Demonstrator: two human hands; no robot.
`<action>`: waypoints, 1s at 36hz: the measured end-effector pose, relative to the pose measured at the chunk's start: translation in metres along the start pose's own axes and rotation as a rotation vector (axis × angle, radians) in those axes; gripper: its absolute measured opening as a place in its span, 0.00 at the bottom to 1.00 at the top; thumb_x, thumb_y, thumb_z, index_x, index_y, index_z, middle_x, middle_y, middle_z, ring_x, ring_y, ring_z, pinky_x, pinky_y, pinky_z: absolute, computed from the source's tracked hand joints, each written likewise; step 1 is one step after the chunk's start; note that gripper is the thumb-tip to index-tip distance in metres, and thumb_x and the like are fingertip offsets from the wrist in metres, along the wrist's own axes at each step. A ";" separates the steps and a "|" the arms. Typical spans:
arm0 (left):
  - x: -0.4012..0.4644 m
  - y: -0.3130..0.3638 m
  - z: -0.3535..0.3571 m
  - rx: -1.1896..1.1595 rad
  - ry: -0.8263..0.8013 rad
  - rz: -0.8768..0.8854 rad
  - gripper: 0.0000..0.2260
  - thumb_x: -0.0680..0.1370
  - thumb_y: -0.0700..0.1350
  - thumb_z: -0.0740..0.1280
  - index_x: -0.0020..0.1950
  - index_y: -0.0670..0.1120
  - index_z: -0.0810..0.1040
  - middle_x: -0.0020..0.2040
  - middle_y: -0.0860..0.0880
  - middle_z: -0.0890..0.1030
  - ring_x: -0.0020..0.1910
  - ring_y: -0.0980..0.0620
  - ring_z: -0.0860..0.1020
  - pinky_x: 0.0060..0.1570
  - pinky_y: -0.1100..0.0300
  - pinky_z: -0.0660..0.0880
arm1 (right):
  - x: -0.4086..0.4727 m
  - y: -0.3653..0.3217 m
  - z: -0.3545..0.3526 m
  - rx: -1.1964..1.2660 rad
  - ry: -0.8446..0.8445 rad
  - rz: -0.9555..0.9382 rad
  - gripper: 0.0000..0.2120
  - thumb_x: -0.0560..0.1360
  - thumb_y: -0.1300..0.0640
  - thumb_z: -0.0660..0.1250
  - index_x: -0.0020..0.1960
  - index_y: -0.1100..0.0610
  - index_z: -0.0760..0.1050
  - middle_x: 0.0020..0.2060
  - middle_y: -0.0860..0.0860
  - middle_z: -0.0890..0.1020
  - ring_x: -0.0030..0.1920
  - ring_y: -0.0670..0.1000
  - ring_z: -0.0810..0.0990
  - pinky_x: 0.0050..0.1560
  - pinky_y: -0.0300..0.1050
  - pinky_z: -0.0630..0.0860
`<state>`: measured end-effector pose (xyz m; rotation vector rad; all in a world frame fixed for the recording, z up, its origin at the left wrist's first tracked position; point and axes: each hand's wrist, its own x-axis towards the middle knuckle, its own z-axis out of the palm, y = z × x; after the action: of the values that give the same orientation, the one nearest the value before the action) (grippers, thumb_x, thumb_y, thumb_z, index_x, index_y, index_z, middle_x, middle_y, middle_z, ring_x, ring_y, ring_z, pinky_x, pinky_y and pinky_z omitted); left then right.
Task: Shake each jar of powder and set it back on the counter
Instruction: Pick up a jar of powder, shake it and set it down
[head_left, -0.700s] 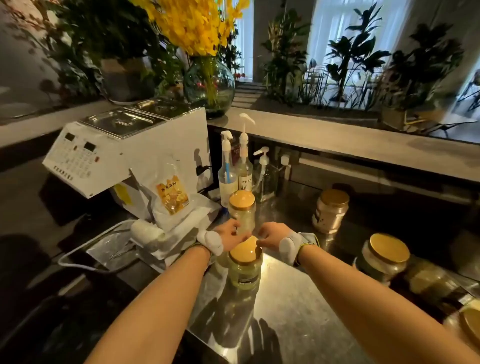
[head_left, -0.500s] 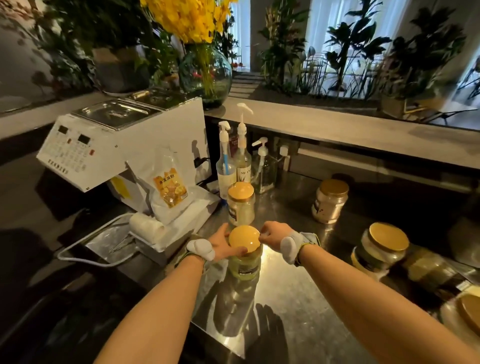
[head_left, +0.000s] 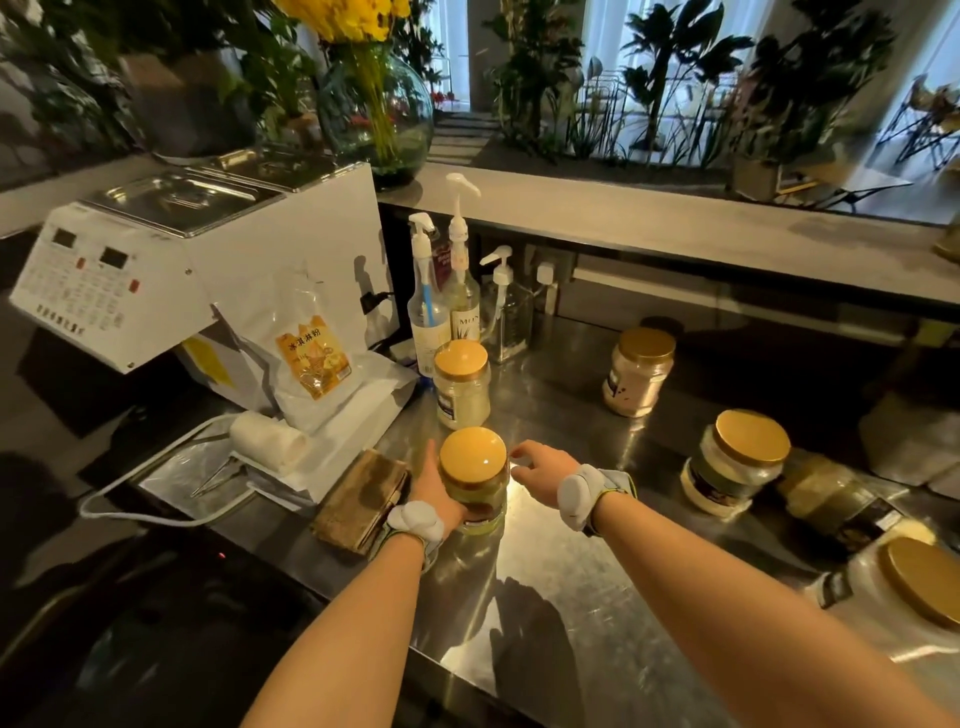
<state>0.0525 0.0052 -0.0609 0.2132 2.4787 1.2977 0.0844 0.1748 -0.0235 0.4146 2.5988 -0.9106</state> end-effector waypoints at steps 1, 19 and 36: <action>0.001 -0.001 0.001 0.003 -0.011 0.021 0.26 0.79 0.37 0.66 0.71 0.56 0.60 0.64 0.49 0.73 0.48 0.53 0.76 0.35 0.62 0.80 | -0.002 0.004 0.000 0.005 0.001 0.013 0.21 0.84 0.50 0.60 0.74 0.55 0.68 0.71 0.55 0.76 0.68 0.57 0.76 0.68 0.51 0.73; 0.039 0.092 -0.023 -0.372 -0.143 0.090 0.49 0.51 0.57 0.86 0.68 0.48 0.70 0.62 0.48 0.78 0.61 0.45 0.78 0.57 0.43 0.78 | -0.009 0.021 -0.050 0.813 0.226 0.231 0.28 0.84 0.40 0.54 0.76 0.57 0.65 0.69 0.58 0.75 0.67 0.61 0.76 0.65 0.57 0.75; 0.006 0.228 -0.050 -0.769 -0.348 0.184 0.29 0.64 0.41 0.79 0.62 0.44 0.72 0.61 0.40 0.78 0.65 0.39 0.73 0.58 0.43 0.74 | -0.028 -0.022 -0.140 1.808 0.326 -0.098 0.23 0.77 0.38 0.66 0.60 0.56 0.79 0.52 0.60 0.86 0.52 0.59 0.85 0.62 0.63 0.79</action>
<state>0.0241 0.0997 0.1511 0.4290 1.5671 1.9805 0.0685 0.2436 0.1023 0.8154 1.1712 -3.1335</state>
